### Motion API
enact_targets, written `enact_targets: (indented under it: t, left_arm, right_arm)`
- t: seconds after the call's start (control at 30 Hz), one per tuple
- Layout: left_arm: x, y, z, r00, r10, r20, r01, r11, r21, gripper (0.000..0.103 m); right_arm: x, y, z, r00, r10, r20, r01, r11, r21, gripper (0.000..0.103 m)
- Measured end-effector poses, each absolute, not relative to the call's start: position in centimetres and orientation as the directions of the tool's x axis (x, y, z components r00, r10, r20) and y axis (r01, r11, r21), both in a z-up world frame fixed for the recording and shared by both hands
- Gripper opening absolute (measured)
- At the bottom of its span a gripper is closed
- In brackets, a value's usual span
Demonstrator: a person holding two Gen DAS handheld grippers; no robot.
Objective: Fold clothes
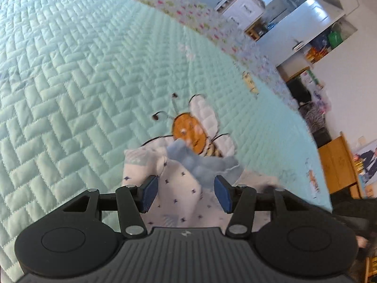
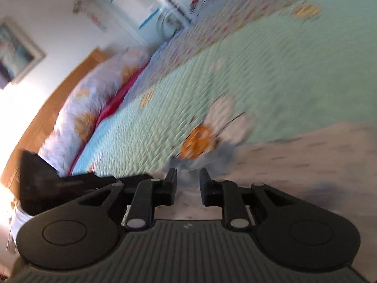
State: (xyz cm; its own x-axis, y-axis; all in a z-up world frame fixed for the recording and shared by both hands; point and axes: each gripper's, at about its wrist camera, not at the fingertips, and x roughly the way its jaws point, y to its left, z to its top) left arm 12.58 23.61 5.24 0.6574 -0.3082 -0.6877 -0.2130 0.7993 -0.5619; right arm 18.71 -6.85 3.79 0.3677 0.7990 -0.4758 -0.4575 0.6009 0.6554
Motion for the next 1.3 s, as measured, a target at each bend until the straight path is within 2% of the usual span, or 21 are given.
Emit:
enact_targets:
  t: [0.03, 0.1, 0.13, 0.17, 0.37, 0.63, 0.77, 0.93, 1.0, 1.07, 1.1, 1.13, 1.17, 1.2, 1.3]
  left_arm:
    - [12.6, 23.7, 5.0, 0.655, -0.308, -0.69, -0.217, 0.798, -0.563, 0.056]
    - [12.6, 23.8, 4.6, 0.657, -0.311, -0.687, -0.22, 0.792, -0.569, 0.055]
    - [12.7, 23.7, 4.5, 0.656, -0.31, -0.688, -0.221, 0.793, -0.567, 0.055]
    - [12.7, 23.6, 4.5, 0.656, -0.308, -0.689, -0.221, 0.794, -0.566, 0.055]
    - [13.1, 22.8, 4.6, 0.642, -0.269, -0.717, -0.225, 0.829, -0.512, 0.056]
    - [13.5, 22.1, 4.6, 0.632, -0.229, -0.74, -0.25, 0.844, -0.474, 0.056]
    - [13.6, 21.6, 4.7, 0.628, -0.211, -0.749, -0.258, 0.852, -0.456, 0.062]
    - [13.7, 21.1, 4.8, 0.624, -0.197, -0.756, -0.251, 0.866, -0.433, 0.067]
    - [13.8, 21.0, 4.8, 0.623, -0.192, -0.759, -0.249, 0.871, -0.424, 0.067]
    - [13.8, 20.9, 4.8, 0.621, -0.187, -0.761, -0.246, 0.875, -0.416, 0.067]
    - [13.9, 20.8, 4.8, 0.62, -0.185, -0.762, -0.245, 0.878, -0.412, 0.067]
    - [13.9, 20.8, 4.8, 0.62, -0.184, -0.763, -0.244, 0.879, -0.409, 0.067]
    - [13.9, 20.7, 4.8, 0.62, -0.185, -0.763, -0.243, 0.879, -0.41, 0.067]
    - [13.9, 20.8, 4.8, 0.62, -0.188, -0.762, -0.241, 0.878, -0.413, 0.067]
    - [13.9, 21.0, 4.7, 0.618, -0.202, -0.76, -0.235, 0.875, -0.424, 0.067]
  right_arm:
    - [18.2, -9.2, 4.4, 0.415, 0.779, -0.47, -0.443, 0.624, 0.644, 0.023]
    - [17.0, -14.2, 5.3, 0.504, 0.727, -0.466, -0.389, 0.673, 0.629, 0.034]
    - [16.3, -16.9, 5.6, 0.544, 0.695, -0.47, -0.351, 0.697, 0.625, 0.044]
    - [15.6, -19.6, 5.8, 0.582, 0.662, -0.473, -0.312, 0.719, 0.621, 0.05]
    - [13.6, -29.2, 2.9, 0.629, 0.567, -0.531, -0.122, 0.747, 0.653, 0.052]
    - [15.8, -29.7, 0.7, 0.624, 0.601, -0.499, -0.152, 0.72, 0.677, 0.053]
    - [16.3, -30.7, -0.3, 0.597, 0.663, -0.452, -0.2, 0.669, 0.716, 0.053]
    - [16.4, -30.0, 0.0, 0.543, 0.721, -0.43, -0.323, 0.652, 0.686, 0.052]
    - [16.4, -29.8, 0.1, 0.524, 0.724, -0.449, -0.348, 0.663, 0.663, 0.047]
    - [16.4, -30.2, 0.0, 0.517, 0.727, -0.452, -0.341, 0.659, 0.67, 0.028]
    - [16.3, -30.4, -0.1, 0.514, 0.728, -0.453, -0.336, 0.657, 0.675, 0.025]
    - [16.1, -30.7, -0.2, 0.511, 0.73, -0.454, -0.331, 0.655, 0.68, 0.017]
    - [16.0, -30.9, -0.2, 0.505, 0.734, -0.454, -0.33, 0.65, 0.685, 0.006]
    - [15.8, -31.0, -0.3, 0.5, 0.738, -0.453, -0.328, 0.646, 0.689, 0.002]
    - [14.9, -31.9, 0.2, 0.522, 0.729, -0.443, -0.256, 0.629, 0.734, 0.002]
